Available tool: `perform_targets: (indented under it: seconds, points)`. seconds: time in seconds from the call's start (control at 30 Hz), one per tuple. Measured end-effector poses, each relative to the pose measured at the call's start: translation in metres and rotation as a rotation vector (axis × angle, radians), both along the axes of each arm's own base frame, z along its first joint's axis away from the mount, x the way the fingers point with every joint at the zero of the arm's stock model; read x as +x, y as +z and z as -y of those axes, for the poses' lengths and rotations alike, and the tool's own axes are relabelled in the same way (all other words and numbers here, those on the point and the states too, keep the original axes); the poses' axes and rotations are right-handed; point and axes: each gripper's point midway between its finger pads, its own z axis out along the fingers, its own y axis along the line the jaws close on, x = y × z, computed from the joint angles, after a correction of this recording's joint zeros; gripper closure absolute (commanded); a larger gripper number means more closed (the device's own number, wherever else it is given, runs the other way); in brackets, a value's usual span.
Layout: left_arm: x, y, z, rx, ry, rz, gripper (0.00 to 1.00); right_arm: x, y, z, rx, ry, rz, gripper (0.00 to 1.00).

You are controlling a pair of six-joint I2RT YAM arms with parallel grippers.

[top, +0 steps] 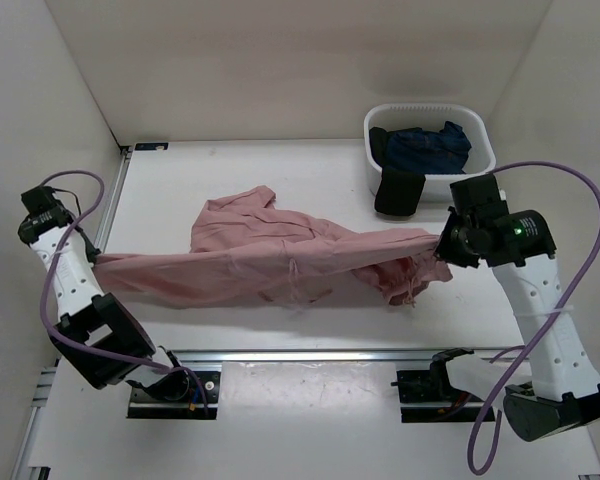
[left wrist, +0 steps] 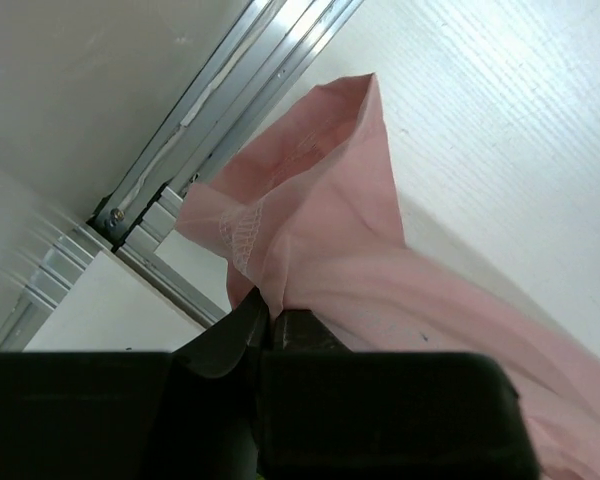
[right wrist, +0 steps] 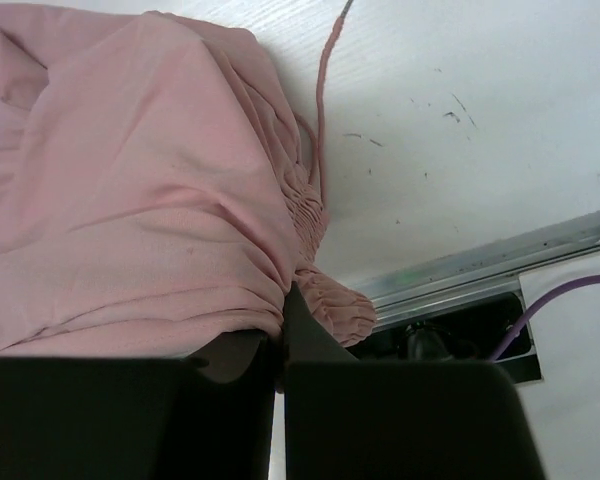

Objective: Fold and stack the trousers
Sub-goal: Flatten the trousers out

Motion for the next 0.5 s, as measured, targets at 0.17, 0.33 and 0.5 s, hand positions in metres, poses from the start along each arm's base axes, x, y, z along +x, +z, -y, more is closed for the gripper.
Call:
perform_targets:
  seconds: [0.17,0.33,0.5]
  points:
    - [0.010,0.006,0.003,-0.004,-0.027,0.011,0.79,0.002,0.005,0.000,-0.005,0.011,0.010,1.00]
    - [0.073,0.002,-0.007,-0.013,-0.114,-0.029,0.32,0.031,-0.008,0.004,-0.091,0.026,-0.056,1.00]
    - [0.162,-0.033,-0.038,-0.037,-0.158,-0.057,0.11,0.077,-0.040,0.007,-0.143,0.026,-0.146,1.00]
